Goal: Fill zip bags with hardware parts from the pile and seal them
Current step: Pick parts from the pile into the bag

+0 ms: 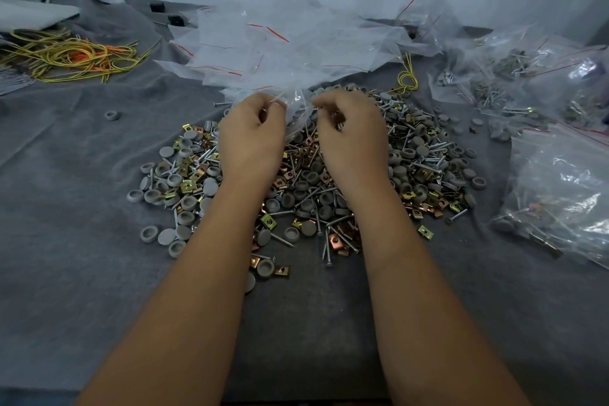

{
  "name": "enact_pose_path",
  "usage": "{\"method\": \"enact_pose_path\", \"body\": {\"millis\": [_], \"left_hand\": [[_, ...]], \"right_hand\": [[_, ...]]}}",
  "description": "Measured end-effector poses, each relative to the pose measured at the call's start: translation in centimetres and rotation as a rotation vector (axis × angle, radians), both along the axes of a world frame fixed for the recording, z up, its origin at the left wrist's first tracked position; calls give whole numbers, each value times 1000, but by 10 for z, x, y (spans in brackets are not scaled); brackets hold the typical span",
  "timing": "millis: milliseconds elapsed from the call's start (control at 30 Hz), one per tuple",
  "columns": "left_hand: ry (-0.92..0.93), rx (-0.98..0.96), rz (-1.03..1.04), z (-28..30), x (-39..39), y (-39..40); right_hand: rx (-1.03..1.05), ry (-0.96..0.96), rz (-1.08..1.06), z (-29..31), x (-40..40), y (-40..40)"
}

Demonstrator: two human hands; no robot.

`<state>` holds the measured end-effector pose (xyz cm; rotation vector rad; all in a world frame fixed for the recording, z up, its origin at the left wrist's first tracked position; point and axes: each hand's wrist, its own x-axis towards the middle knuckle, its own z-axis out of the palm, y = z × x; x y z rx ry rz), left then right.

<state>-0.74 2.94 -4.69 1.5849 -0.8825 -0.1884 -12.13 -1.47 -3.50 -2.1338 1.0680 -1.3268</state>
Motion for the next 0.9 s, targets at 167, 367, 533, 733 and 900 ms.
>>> {"method": "enact_pose_path", "body": {"millis": [167, 367, 533, 733, 900], "left_hand": [[77, -36, 28, 2, 1, 1], [90, -46, 55, 2, 1, 1], [99, -67, 76, 3, 3, 1], [85, -65, 85, 3, 3, 0], [83, -52, 85, 3, 3, 0]], "right_hand": [[115, -5, -79, 1, -5, -4], [70, 271, 4, 0, -3, -3], [-53, 497, 101, -2, 0, 0], [-120, 705, 181, -10, 6, 6], [-91, 750, 172, -11, 6, 3]]}}
